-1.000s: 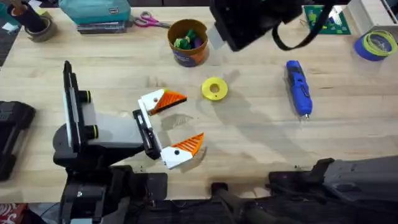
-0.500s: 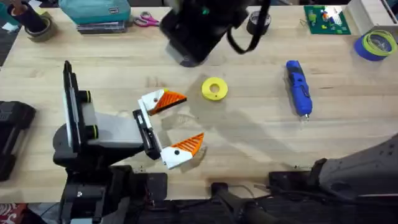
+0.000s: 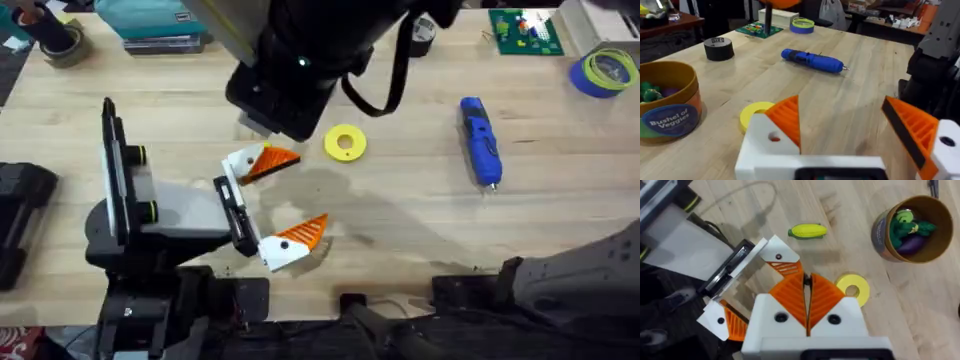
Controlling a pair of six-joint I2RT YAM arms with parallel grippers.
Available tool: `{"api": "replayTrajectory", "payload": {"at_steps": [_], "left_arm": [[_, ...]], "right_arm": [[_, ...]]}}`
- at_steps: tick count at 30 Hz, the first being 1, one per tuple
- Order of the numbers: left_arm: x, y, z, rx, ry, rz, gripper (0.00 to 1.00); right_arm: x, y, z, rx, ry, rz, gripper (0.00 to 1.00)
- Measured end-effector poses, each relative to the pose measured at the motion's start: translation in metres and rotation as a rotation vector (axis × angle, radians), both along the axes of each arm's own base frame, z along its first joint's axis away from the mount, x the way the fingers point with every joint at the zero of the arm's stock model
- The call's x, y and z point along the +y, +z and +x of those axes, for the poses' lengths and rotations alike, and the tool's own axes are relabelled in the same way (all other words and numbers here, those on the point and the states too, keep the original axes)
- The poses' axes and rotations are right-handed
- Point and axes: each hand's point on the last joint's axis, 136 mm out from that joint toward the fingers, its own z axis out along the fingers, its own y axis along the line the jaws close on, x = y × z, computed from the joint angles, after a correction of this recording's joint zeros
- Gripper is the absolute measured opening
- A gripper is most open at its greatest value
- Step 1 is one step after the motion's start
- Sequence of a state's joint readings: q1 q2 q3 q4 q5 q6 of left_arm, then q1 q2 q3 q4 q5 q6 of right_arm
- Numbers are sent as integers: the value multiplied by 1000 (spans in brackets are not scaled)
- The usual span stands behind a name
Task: Pick up the gripper from the table and insert it into the empty holder that is missing its gripper. Then pick up a screw, insert it into the mounting hole, and use the screwdriver to tighten it. Finally, clean up the table by picking up the vegetable and placing it into the bucket.
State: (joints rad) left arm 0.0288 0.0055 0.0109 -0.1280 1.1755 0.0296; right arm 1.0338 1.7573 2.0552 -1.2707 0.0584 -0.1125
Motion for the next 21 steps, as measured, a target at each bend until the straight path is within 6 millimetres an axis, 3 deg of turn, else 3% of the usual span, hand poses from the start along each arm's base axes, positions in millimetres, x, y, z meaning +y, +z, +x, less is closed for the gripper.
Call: {"api": "replayTrajectory", "payload": {"at_steps": [13, 21], "left_arm": [[0, 0, 0, 0, 0, 0, 986], [0, 0, 0, 0, 0, 0, 986]], "right_arm": [[3, 2, 1, -16, 18, 7, 5], [23, 8, -6, -49, 62, 59, 5]]}}
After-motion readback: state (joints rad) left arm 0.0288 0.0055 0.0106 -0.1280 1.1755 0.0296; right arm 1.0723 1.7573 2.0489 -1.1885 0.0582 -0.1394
